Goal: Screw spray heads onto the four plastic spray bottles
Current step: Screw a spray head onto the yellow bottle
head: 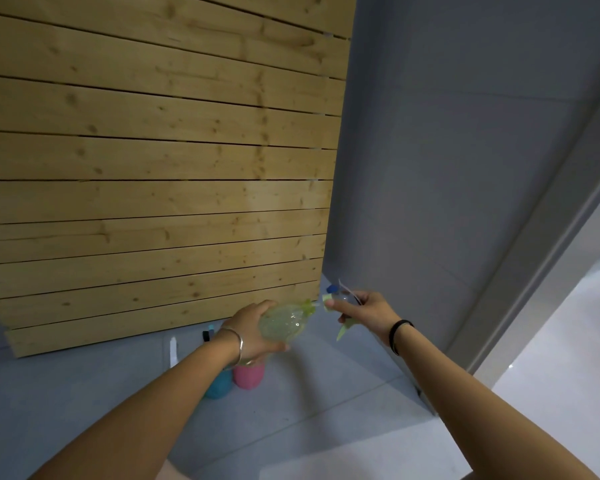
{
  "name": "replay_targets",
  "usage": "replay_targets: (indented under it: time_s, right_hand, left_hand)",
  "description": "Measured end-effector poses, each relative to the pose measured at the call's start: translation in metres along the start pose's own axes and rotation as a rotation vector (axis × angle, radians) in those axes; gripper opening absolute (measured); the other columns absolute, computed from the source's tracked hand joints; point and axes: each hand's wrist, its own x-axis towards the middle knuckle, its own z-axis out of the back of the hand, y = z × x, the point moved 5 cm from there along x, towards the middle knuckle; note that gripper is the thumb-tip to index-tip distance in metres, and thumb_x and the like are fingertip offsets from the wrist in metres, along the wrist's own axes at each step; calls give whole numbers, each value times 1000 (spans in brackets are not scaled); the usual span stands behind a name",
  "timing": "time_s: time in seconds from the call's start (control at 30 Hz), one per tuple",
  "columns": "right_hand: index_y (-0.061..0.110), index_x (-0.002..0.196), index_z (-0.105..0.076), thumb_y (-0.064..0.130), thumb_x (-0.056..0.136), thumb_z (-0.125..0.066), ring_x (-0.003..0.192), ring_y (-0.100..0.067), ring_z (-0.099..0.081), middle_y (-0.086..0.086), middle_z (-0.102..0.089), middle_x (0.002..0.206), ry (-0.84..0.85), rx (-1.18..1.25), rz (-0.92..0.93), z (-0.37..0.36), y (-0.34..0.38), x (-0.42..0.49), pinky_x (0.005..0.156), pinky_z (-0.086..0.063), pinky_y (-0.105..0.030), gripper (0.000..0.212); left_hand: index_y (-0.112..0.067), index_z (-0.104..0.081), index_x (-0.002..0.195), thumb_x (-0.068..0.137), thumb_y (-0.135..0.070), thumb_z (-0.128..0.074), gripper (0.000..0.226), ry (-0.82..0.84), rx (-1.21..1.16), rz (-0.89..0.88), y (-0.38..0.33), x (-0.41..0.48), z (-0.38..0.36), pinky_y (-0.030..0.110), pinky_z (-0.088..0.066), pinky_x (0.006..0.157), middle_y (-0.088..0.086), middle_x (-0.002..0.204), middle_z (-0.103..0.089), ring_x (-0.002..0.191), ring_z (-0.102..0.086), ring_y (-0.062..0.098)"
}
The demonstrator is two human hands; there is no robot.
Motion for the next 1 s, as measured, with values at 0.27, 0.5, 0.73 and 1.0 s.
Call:
replay_targets:
  time_s: [0.27, 0.5, 0.73, 1.0]
  right_hand:
    - [20, 102, -69, 27, 78, -73, 62, 1, -67, 13, -72, 65, 85, -15, 33, -3, 13, 6, 62, -51, -11, 25]
    - [25, 88, -72, 27, 77, -75, 59, -1, -66, 12, -71, 66, 184, -88, 45, -8, 19, 16, 61, -51, -11, 11]
    - [25, 84, -73, 34, 77, -74, 52, -2, -61, 7, -66, 53, 167, -131, 100, -11, 23, 25, 59, -47, -10, 12]
    - [33, 75, -69, 41, 76, -73, 49, -2, -58, 8, -64, 52, 217, -300, 145, -11, 32, 31, 64, -46, -13, 9]
  left_hand:
    - [-42, -41, 129, 56, -60, -70, 80, -90, 225, -113, -20, 2, 15, 32, -42, 96, -14, 121, -58, 112, -54, 16]
    - [-42, -39, 127, 59, -59, -70, 77, -20, 251, -199, -27, 5, 16, 29, -48, 86, -7, 117, -53, 105, -57, 16]
    - [-46, -10, 142, 70, -58, -61, 89, -27, 394, -299, -37, 5, 12, 33, -46, 91, -10, 136, -47, 114, -56, 20]
    - [-72, 26, 121, 74, -54, -55, 96, 57, 439, -352, -50, 2, 5, 31, -41, 67, -2, 116, -46, 87, -62, 28]
